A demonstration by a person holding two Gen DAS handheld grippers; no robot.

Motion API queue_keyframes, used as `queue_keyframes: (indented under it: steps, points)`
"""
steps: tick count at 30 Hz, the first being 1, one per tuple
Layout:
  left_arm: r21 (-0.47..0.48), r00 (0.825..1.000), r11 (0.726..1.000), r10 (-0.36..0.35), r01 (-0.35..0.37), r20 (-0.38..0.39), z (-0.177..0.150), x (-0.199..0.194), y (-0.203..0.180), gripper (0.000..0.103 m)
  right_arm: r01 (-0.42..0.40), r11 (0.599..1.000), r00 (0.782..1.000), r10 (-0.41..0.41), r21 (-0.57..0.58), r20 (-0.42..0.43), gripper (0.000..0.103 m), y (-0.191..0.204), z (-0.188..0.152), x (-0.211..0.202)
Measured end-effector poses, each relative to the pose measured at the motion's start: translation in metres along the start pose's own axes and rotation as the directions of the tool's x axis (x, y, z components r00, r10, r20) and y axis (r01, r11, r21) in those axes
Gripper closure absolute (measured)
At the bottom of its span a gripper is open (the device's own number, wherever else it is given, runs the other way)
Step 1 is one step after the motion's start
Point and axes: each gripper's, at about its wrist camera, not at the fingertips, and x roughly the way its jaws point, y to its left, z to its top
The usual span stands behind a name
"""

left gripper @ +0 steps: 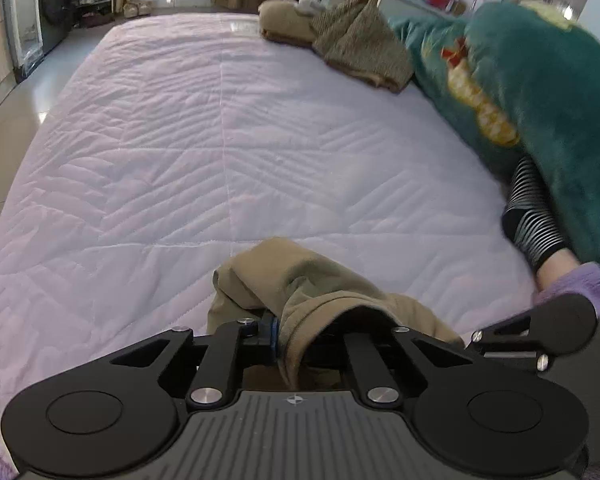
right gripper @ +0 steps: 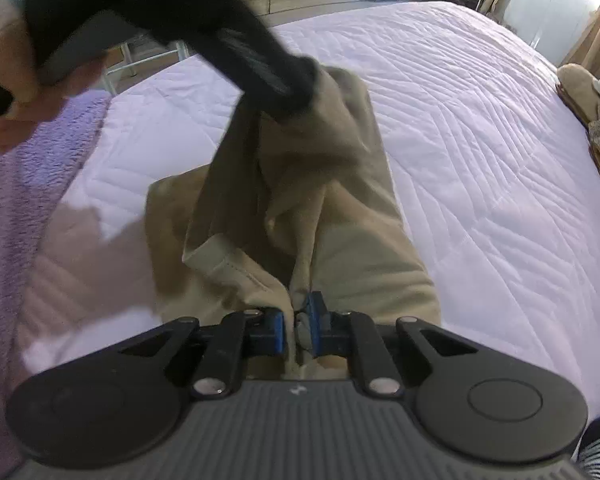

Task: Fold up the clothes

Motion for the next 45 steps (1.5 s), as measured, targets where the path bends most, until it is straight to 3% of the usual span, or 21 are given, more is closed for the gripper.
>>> queue_keyframes:
  steps: [3,6,11,13,16,18,19,20,23,26,30,34,35,40,45]
  points:
    - [0.003,1.0,1.0,-0.019,0.019,0.01,-0.012,-0.02,0.002,0.093,-0.005,1.0,1.0,0.005,-0.01,-0.028,0.091,-0.006,-0.004,-0.02]
    - [0.046,1.0,0.999,0.011,-0.01,-0.01,-0.033,-0.03,0.0,0.093,-0.021,1.0,0.997,0.021,-0.002,-0.074,0.092,-0.001,-0.012,-0.018]
    - [0.089,0.988,0.995,0.064,-0.051,-0.141,-0.076,-0.012,0.009,0.093,-0.047,0.999,0.987,0.049,0.016,-0.155,0.092,0.011,-0.025,-0.008]
    - [0.062,0.986,0.997,0.057,-0.048,-0.154,-0.086,-0.011,0.019,0.093,-0.057,0.998,0.981,0.061,0.024,-0.187,0.092,0.015,-0.031,-0.003]
    - [0.026,0.992,0.999,0.048,-0.046,-0.12,-0.086,-0.023,0.034,0.09,-0.05,0.968,0.994,0.072,0.246,-0.082,0.084,0.0,-0.028,-0.024]
    - [0.034,0.993,0.998,0.064,-0.061,-0.098,-0.081,-0.034,0.039,0.084,-0.06,0.911,0.998,0.064,0.408,0.004,0.066,-0.011,-0.026,-0.04]
    - [0.041,0.994,0.997,0.073,-0.07,-0.08,-0.077,-0.039,0.039,0.083,-0.07,0.883,0.998,0.064,0.464,0.029,0.047,-0.011,-0.027,-0.044]
    - [0.048,0.995,0.996,0.082,-0.079,-0.061,-0.073,-0.046,0.039,0.082,-0.08,0.857,0.997,0.064,0.509,0.049,0.036,-0.009,-0.028,-0.046]
    - [0.05,0.997,0.996,0.073,-0.073,-0.003,-0.054,-0.064,0.037,0.064,-0.012,0.791,1.0,-0.008,0.611,0.03,0.022,-0.011,-0.029,-0.043]
    - [0.071,0.996,0.996,0.054,-0.059,0.067,-0.036,-0.081,0.028,0.051,0.076,0.684,0.997,-0.068,0.726,-0.04,0.021,-0.024,-0.034,-0.03]
    - [0.066,0.994,0.998,0.003,-0.01,0.105,-0.022,-0.091,0.021,0.042,-0.016,0.467,1.0,-0.005,0.884,0.021,0.02,-0.042,-0.063,-0.029]
    - [0.009,0.999,1.0,0.021,-0.021,0.025,-0.018,-0.051,0.022,0.039,-0.029,0.353,0.999,-0.029,0.935,0.042,0.015,-0.056,-0.072,-0.028]
    - [-0.022,1.0,1.0,0.003,-0.004,-0.011,-0.019,-0.037,0.023,0.039,-0.022,0.344,0.999,-0.033,0.939,0.036,0.014,-0.059,-0.07,-0.024]
    - [-0.003,0.997,1.0,0.009,-0.009,-0.079,-0.039,0.001,0.012,0.039,-0.04,0.384,0.998,-0.02,0.923,0.052,0.016,-0.053,-0.057,-0.01]
    - [0.073,0.995,0.997,0.046,-0.04,-0.084,-0.047,0.008,0.003,0.04,0.02,0.505,0.996,-0.084,0.863,0.026,0.023,-0.04,-0.038,-0.013]
